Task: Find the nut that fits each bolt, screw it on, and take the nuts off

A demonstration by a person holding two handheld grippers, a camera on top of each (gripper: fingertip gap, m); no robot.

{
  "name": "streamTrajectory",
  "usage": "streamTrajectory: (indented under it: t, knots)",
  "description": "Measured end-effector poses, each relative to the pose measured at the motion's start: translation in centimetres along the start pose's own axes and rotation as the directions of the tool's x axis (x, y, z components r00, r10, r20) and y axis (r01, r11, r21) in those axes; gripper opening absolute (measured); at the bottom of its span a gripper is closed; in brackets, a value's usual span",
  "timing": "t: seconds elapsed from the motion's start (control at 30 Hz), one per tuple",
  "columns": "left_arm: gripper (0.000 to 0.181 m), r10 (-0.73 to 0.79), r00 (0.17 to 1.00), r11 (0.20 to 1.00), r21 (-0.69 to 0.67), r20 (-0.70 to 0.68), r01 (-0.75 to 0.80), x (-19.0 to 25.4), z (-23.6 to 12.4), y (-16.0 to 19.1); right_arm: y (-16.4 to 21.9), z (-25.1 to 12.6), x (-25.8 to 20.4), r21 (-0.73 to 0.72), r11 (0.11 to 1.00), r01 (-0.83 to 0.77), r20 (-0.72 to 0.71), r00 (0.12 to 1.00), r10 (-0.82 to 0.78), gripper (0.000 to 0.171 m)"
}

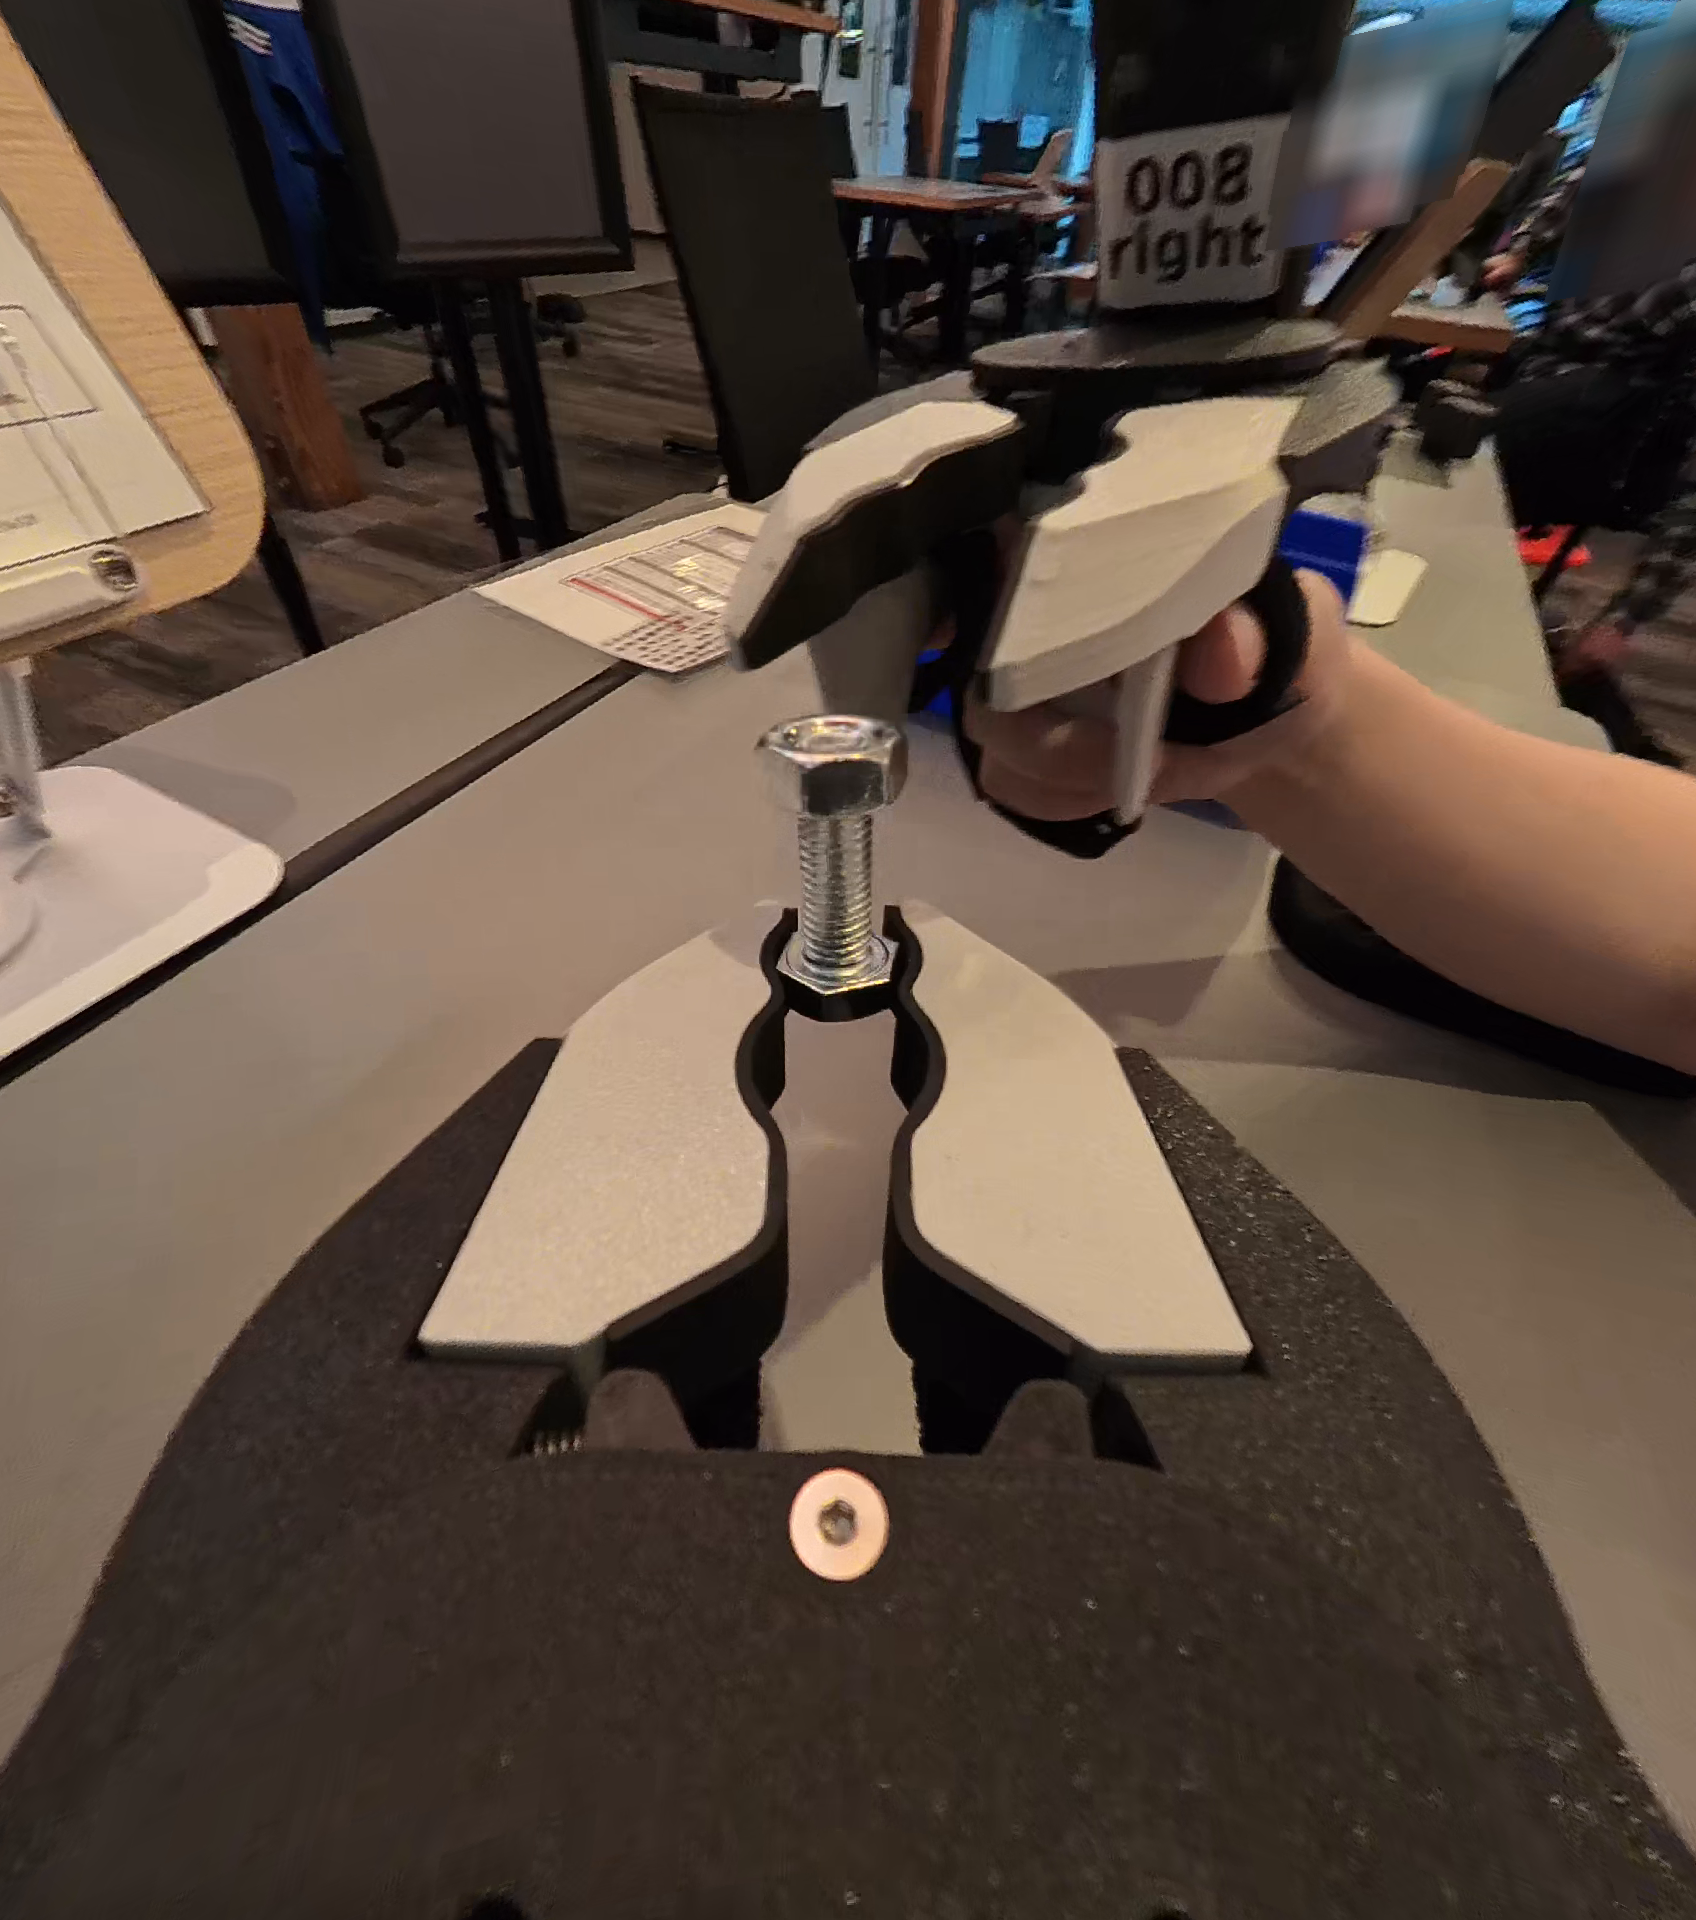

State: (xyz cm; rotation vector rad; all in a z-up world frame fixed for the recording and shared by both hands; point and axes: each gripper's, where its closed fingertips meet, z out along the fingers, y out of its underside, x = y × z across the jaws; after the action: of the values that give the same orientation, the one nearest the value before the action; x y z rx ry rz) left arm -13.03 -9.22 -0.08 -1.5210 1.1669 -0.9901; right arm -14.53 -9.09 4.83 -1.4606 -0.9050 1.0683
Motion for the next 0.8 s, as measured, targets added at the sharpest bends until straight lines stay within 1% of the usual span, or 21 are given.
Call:
streamTrajectory:
  t: [0.17, 0.3, 0.47, 0.8]
  knots:
    - [0.015, 0.055, 0.994, 0.998, -0.038, 0.097, -0.051, -1.1, 0.1, 0.7, 0.4, 0.9, -0.3, -0.013, 1.0, 0.019, -0.011, 1.0, -0.019, 0.034]
    - [0.015, 0.101, 0.985, 0.994, -0.058, 0.137, -0.094, -1.3, 0.0, 0.7, 0.3, 0.9, 0.0, -0.001, 1.0, 0.023, -0.037, 0.999, -0.023, 0.034]
    - [0.015, 0.115, 0.983, 0.993, -0.053, 0.143, -0.108, -1.2, -0.2, 0.3, 0.2, 0.9, 0.3, 0.024, 1.0, 0.001, -0.046, 0.999, 0.0, 0.036]
    - [0.015, 0.118, 0.984, 0.992, -0.059, 0.135, -0.111, -0.9, 0.1, 0.5, 0.6, 1.7, -0.1, 0.004, 1.0, 0.019, -0.052, 0.998, -0.019, 0.038]
